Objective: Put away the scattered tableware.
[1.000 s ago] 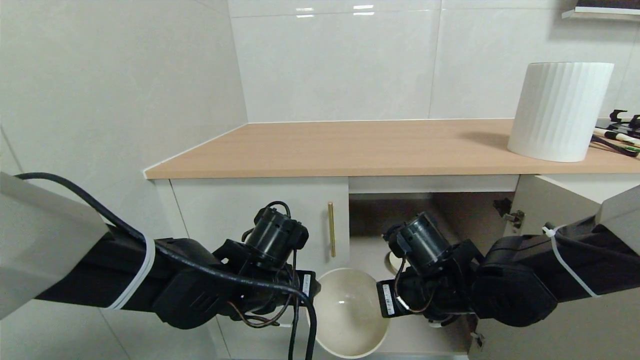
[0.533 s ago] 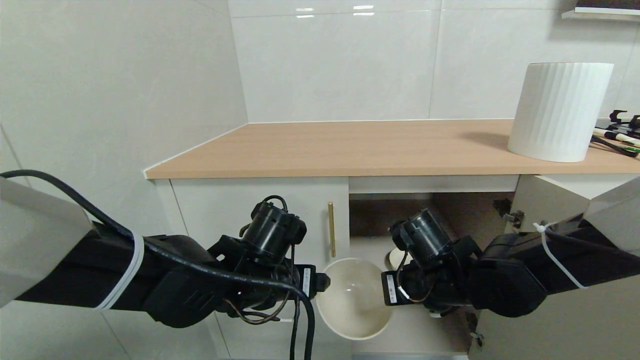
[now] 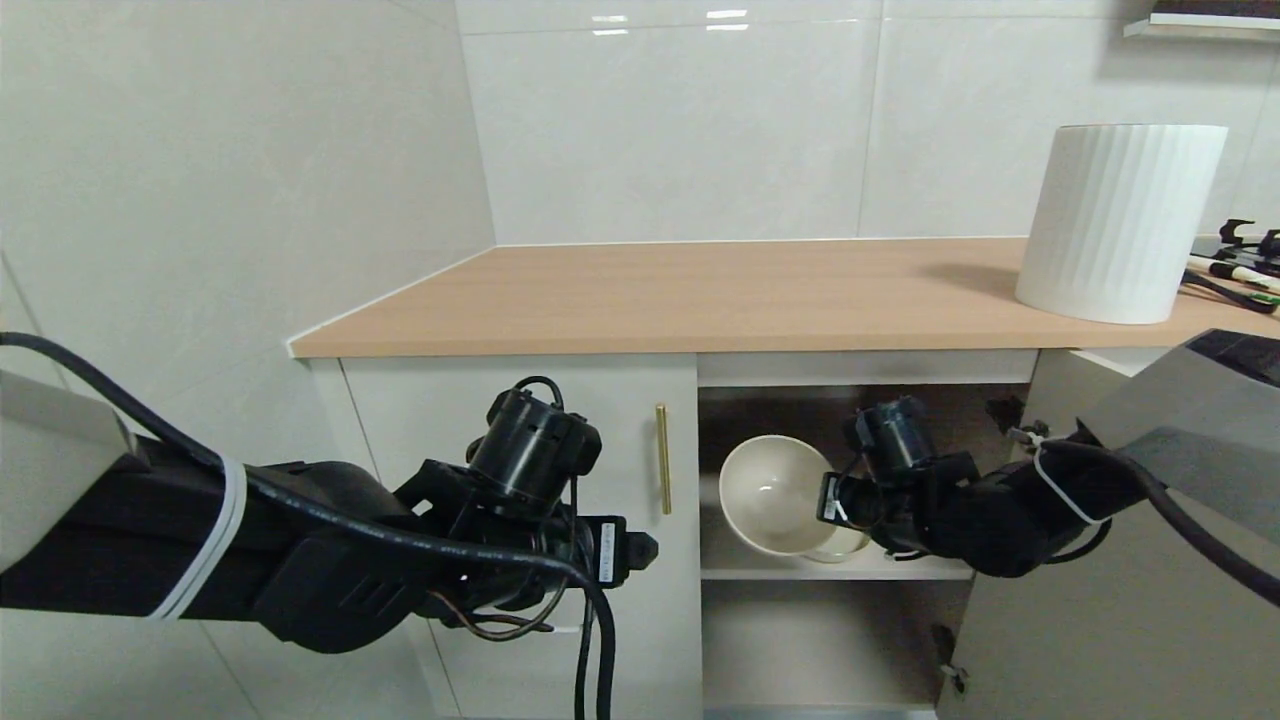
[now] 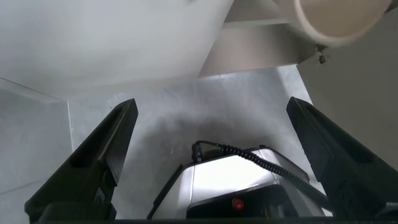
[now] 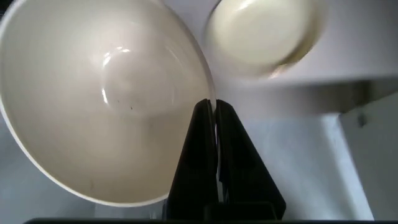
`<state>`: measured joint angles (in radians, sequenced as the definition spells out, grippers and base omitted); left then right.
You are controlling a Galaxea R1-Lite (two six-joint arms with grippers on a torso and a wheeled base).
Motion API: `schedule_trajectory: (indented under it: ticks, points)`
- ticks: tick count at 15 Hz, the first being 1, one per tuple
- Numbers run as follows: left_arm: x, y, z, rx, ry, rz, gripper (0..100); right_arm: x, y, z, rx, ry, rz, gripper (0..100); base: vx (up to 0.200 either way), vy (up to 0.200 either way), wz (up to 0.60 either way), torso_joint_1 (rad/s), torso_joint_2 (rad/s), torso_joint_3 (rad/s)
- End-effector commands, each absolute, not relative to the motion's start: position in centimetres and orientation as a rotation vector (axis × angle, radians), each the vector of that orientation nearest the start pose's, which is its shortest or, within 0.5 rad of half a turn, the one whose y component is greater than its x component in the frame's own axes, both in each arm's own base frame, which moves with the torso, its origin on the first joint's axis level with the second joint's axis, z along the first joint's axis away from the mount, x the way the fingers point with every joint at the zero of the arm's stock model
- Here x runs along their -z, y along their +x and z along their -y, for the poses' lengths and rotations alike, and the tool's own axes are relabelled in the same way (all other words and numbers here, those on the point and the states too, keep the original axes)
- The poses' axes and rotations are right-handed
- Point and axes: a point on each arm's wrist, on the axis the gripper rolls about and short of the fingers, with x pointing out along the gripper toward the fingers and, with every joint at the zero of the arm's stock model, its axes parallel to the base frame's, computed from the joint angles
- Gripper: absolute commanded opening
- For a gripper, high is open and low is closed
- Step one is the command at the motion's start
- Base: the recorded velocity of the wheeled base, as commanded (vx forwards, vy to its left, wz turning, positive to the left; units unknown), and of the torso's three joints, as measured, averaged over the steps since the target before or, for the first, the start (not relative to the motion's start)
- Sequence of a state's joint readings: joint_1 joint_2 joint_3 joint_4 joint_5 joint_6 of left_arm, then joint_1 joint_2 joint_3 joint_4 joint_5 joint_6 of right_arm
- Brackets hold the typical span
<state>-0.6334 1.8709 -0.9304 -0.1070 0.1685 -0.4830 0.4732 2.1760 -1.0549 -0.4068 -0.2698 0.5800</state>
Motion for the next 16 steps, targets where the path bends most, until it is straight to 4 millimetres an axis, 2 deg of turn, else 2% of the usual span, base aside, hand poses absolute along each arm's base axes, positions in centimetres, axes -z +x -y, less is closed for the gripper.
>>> schedule_trajectory:
  ticks: [1, 2, 4, 7, 12, 16]
  points:
    - [-11.9, 26.0, 18.6, 0.243, -0.129, -0.84, 100, -3.2, 36.8, -16.2, 0.053, 0.304, -0.698, 0, 0.0, 0.0, 0.0, 0.0, 0.0, 0.0]
    - [-11.9, 26.0, 18.6, 0.243, -0.128, -0.84, 100, -3.1, 36.8, -16.1, 0.055, 0.306, -0.698, 0, 0.0, 0.0, 0.0, 0.0, 0.0, 0.0]
    - [-11.9, 26.0, 18.6, 0.243, -0.13, -0.839, 100, -1.9, 39.3, -14.8, 0.113, 0.334, -0.678, 0, 0.0, 0.0, 0.0, 0.0, 0.0, 0.0]
    - [-12.1, 25.9, 18.6, 0.244, -0.132, -0.835, 100, -1.2, 40.6, -13.8, 0.142, 0.341, -0.674, 0, 0.0, 0.0, 0.0, 0.0, 0.0, 0.0]
    - [-12.0, 25.9, 18.6, 0.244, -0.131, -0.836, 100, 0.4, 42.0, -12.1, 0.204, 0.332, -0.698, 0, 0.0, 0.0, 0.0, 0.0, 0.0, 0.0]
    - [-12.0, 25.9, 18.6, 0.244, -0.131, -0.836, 100, 0.9, 42.5, -11.4, 0.228, 0.328, -0.706, 0, 0.0, 0.0, 0.0, 0.0, 0.0, 0.0]
